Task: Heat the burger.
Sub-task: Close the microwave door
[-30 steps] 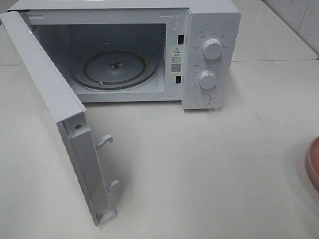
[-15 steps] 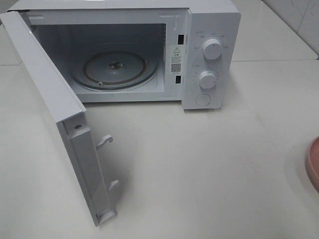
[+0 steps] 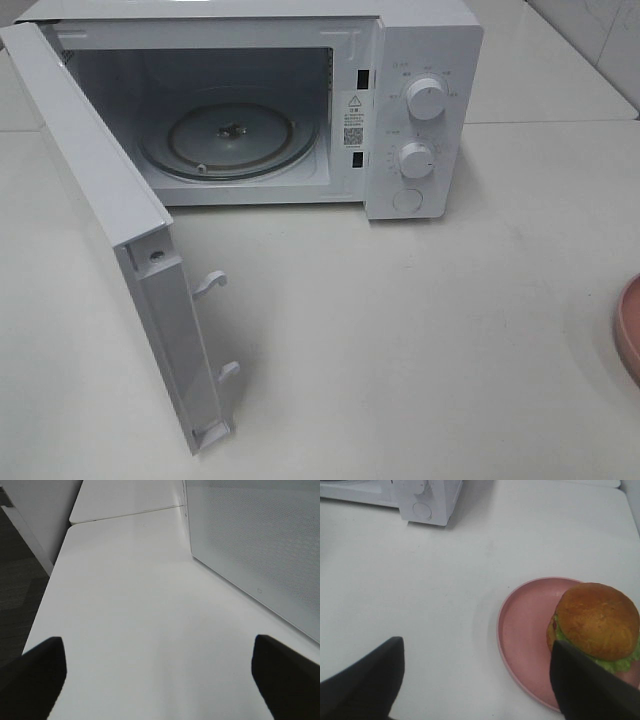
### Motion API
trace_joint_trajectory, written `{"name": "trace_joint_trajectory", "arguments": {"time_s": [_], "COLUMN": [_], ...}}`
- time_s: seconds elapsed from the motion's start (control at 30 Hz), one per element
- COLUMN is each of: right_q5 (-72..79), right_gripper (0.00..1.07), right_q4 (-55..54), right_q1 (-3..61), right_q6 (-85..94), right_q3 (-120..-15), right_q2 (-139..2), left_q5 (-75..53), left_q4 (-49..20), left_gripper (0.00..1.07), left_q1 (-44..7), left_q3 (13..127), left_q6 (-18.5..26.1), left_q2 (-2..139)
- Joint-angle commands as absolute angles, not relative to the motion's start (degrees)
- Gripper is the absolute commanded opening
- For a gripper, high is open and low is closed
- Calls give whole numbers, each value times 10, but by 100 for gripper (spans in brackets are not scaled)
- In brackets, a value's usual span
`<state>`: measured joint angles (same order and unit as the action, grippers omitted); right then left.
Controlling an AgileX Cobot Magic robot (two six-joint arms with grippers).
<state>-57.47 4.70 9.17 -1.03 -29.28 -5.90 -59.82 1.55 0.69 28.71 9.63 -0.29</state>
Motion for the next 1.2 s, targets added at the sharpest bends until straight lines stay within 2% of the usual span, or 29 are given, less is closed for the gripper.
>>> {"name": "trace_joint_trajectory", "arguments": {"time_s": [0.03,0.27,1.2], "right_q5": [-577,-577,-577], "right_gripper": [77,77,76], "right_q4": [44,45,45], "right_q1": [69,36,34], "right_q6": [0,-10,-11], "right_q3": [-289,-289,-289], "right_q2": [-25,17,17], "left_q5": [-595,-595,-595], "left_q4": [13,13,13], "left_gripper": [93,93,93], "left_q1": [10,10,10], "left_q3": [286,286,286], "left_q6": [95,95,95], "left_q2": [-13,-13,-13]}}
